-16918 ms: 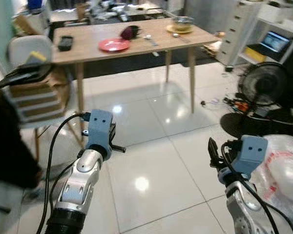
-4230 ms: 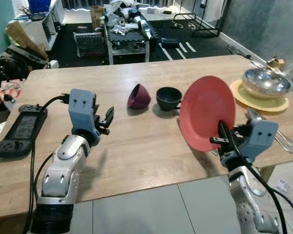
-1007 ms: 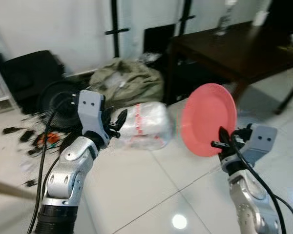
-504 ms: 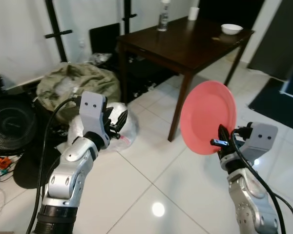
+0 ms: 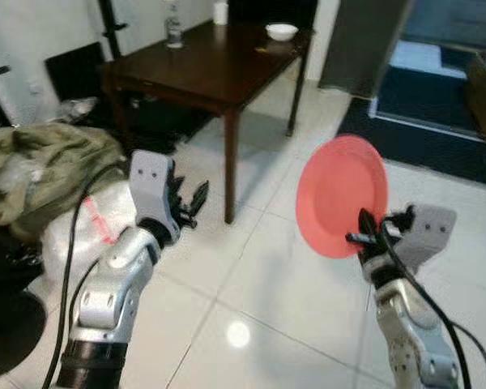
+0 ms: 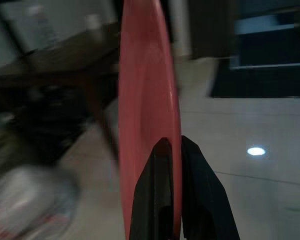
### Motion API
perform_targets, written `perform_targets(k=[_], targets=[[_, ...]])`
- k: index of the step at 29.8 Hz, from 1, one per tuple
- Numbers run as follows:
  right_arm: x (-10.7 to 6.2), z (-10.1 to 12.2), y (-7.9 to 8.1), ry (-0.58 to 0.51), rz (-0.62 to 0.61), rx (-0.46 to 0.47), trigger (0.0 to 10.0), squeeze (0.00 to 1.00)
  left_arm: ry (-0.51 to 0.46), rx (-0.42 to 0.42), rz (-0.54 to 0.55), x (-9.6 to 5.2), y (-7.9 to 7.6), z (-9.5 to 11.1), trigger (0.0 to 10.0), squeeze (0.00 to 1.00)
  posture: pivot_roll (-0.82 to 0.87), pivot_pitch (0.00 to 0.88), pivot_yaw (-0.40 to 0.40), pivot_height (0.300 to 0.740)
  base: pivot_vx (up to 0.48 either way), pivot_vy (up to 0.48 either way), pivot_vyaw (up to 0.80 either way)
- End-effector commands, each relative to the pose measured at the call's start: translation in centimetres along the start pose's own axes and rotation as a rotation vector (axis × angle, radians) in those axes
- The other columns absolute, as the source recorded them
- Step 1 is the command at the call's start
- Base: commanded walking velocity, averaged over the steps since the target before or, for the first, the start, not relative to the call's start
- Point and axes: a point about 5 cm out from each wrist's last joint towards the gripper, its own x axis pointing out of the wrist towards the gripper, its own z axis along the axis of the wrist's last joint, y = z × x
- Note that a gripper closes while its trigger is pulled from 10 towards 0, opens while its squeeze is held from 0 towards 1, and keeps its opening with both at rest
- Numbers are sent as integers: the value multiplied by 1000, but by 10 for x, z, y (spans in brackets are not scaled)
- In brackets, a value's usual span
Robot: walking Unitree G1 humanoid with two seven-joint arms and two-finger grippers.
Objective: Setting the table
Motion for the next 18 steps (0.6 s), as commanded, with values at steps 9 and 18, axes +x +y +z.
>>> perform_targets(k=[9, 18], targets=[[-1, 3, 1, -15, 1, 3, 10000, 0, -26, 5, 13, -2, 3, 1, 10000, 0, 95, 128, 71, 740, 77, 0, -800], [-1, 3, 3, -22, 9, 3, 10000, 0, -56, 34, 4, 2, -1, 5, 10000, 0, 91, 131, 70, 740, 450, 0, -178]])
